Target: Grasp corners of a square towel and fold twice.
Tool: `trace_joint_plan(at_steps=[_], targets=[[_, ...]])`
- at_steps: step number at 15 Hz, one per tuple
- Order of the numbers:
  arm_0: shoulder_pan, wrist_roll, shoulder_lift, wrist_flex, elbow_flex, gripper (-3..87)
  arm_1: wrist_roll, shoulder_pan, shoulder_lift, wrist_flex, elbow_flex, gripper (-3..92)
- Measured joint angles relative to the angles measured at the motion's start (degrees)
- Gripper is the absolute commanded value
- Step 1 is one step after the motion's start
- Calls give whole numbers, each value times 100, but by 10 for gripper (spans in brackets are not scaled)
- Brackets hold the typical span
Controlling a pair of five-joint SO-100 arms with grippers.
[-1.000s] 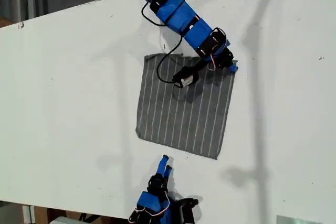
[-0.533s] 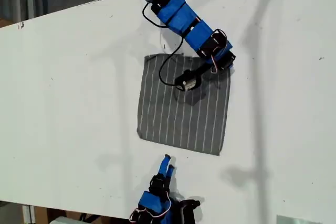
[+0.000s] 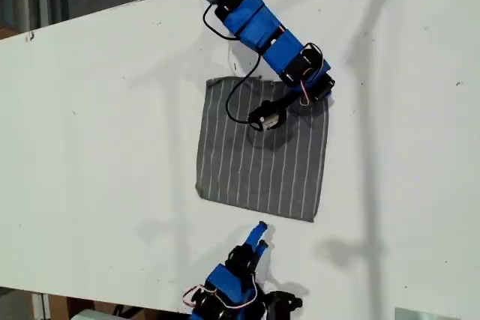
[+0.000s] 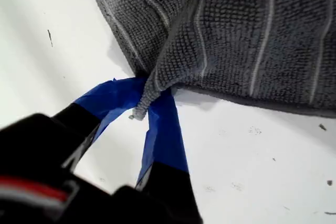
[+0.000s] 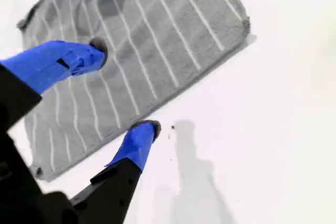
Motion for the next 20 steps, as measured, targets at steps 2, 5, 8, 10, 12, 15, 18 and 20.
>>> trace_joint_plan(at_steps=[2, 5, 8, 10, 12, 15, 18, 20], targets=[[422, -483, -1661, -949, -211, 269, 0, -9, 0, 0, 0, -1], [905, -923, -3331, -1714, -773, 275, 0, -9, 0, 0, 0, -1], [1099, -967, -4324, -2188, -1397, 276, 0, -9, 0, 0, 0, -1], [1151, -932, -4992, -2505, -1969, 278, 0, -9, 0, 0, 0, -1], [1134, -844, -5537, -2804, -2382, 221, 0, -9, 0, 9, 0, -1], [1160, -826, -6038, -2865, -2804, -3, 9, -9, 0, 70, 0, -1], [1160, -1107, -6126, -2522, -3041, -3, 18, -9, 0, 70, 0, -1], [1160, -1143, -6091, -1819, -3428, -3, 44, -9, 0, 114, 0, -1]])
